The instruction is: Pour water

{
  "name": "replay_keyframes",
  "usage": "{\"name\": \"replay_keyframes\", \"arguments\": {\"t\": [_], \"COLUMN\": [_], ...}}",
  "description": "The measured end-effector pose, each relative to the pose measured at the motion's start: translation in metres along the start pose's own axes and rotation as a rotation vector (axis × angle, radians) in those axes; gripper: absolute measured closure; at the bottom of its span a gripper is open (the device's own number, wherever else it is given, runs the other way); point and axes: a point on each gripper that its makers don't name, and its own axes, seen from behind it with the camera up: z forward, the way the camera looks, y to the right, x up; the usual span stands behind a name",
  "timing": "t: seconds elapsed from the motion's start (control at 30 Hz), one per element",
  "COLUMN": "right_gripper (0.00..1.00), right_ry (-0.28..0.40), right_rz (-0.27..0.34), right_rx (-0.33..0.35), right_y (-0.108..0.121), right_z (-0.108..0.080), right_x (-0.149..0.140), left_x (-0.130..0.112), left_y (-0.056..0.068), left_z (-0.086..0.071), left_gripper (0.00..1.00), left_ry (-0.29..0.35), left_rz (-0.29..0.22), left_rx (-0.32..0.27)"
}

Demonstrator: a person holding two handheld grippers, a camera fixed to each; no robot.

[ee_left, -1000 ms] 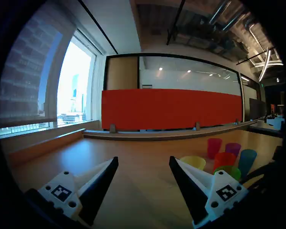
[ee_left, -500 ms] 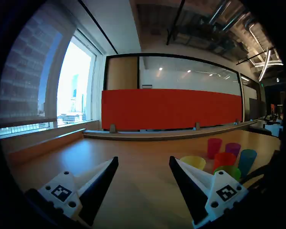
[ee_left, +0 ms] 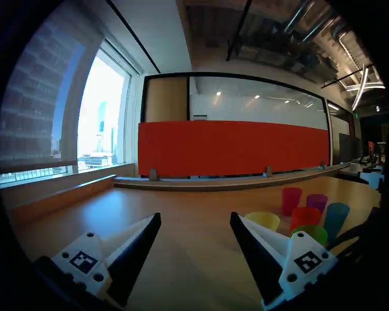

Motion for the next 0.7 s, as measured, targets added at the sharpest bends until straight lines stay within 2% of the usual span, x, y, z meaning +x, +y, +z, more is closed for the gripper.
{"name": "replay_keyframes", "arguments": {"t": [0.7], "right_gripper": [0.0], "right_ry": [-0.012], "right_rz": [0.017], "right_rx": [0.005], "right_y": [0.005], "right_z": [0.002], "right_x": [-0.0037], "left_x": [-0.0002], "left_y": [-0.0009], "left_z": [-0.0002], "left_gripper": [0.01], "left_ry": [0.0], "left_rz": [0.0], "left_rx": [0.0]}}
